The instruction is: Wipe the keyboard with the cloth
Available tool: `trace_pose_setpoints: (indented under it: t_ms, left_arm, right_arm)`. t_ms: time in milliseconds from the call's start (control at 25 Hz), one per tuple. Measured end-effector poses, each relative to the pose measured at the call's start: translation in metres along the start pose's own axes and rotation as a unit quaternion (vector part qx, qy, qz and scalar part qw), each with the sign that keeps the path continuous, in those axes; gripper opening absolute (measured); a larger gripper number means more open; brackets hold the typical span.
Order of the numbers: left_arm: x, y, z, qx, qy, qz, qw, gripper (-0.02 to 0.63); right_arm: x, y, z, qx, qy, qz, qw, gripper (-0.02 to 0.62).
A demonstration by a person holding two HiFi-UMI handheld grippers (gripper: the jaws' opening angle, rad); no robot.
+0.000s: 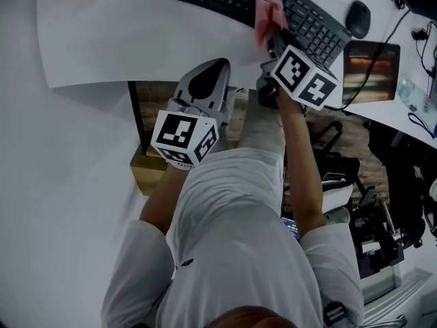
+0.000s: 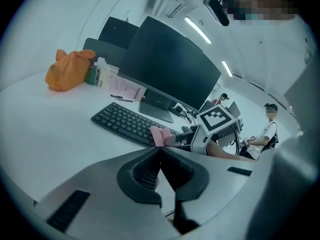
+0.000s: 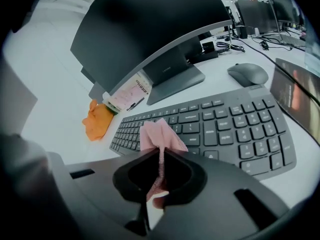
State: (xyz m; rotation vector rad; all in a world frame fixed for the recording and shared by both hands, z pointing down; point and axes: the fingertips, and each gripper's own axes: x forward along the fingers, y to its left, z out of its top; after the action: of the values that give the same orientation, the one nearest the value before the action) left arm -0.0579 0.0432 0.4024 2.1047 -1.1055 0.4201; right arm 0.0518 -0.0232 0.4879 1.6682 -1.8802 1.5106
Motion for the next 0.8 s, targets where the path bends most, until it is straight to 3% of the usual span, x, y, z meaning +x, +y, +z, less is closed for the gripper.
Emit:
trace_pose_setpoints:
  t_ms: [800]
  left_arm:
    - [0.034,-0.054,-0.002,0.042,0.033,-0.052,0.9972,0.018]
  right_arm:
    - [-0.059,-0.088,0.006,0.045,-0.036,-0.067,0.996,0.018]
